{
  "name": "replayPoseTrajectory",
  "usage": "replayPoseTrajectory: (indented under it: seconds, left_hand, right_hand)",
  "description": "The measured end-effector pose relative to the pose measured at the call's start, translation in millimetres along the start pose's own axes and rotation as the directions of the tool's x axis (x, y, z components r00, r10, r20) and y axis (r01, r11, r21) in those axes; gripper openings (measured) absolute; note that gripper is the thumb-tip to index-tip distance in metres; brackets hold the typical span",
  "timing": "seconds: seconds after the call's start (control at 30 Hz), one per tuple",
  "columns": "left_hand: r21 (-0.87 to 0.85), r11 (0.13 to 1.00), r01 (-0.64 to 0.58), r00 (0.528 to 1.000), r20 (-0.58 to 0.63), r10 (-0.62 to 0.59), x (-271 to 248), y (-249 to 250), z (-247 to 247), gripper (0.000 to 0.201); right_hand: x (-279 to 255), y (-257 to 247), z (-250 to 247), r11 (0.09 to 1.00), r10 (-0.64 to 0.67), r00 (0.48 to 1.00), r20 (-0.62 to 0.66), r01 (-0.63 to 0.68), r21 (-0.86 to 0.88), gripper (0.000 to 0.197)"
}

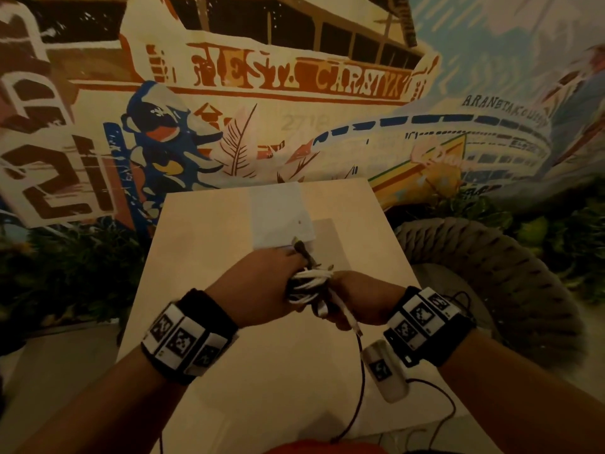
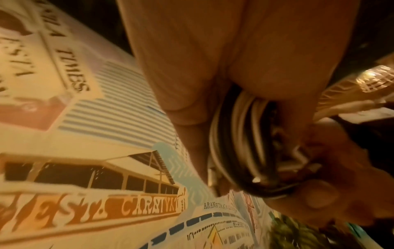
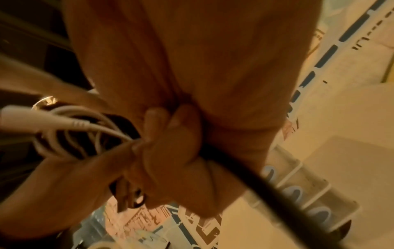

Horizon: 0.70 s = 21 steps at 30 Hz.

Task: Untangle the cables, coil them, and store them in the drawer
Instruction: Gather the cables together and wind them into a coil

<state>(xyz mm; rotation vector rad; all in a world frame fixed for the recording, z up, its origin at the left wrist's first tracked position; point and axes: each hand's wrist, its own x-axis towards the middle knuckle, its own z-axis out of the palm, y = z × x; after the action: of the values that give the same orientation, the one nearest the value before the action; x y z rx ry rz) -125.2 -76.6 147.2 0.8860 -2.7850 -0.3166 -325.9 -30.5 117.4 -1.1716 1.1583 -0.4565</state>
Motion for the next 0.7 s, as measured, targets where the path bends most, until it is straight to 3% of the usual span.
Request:
replayPoseTrajectory:
  seconds: [0.1,0.17,0.37,0.5,0.6,0.7]
  left_hand:
    - [0.128,0.992,-0.019,1.000,0.005,0.019,-0.2,3.7,1.7,0.032]
    - [0.148,0.989,0.000,1.000,0.021,-0.003,-2.5,2.2,4.1,0.030]
    - [0.157,0.985,0.066,0.989,0.119,-0.085,-1.9,4.1,19.8,0.028]
    - [0.159,0.984,0.085,0.987,0.122,-0.105,-0.9,3.3,29.1,0.035]
    - [0.173,0.974,0.145,0.982,0.095,-0.163,-0.3,2.7,41.6,0.035]
    - [0.134,0.975,0.179,0.979,0.075,-0.190,1.8,3.3,48.3,0.037]
  right_hand:
    - [2.8,-0.6,-4.9,0.974,0.122,0.992,-0.037,-0.113,0.194,0.018]
    - [4.3,-3.2,-7.9,0.960,0.167,0.986,-0.028,-0.157,0.232,0.027]
    - [3.1,-13.8,-9.5,0.960,0.242,0.970,0.003,-0.240,0.145,0.033]
    - [3.2,-17.6,-8.7,0.954,0.240,0.971,0.014,-0.238,0.184,0.033]
    - [3.7,-20.1,-10.7,0.955,0.227,0.972,0.055,-0.233,0.183,0.047]
    - [5.7,-23.7,-12.2,0.973,0.210,0.968,0.138,-0.221,0.071,0.069]
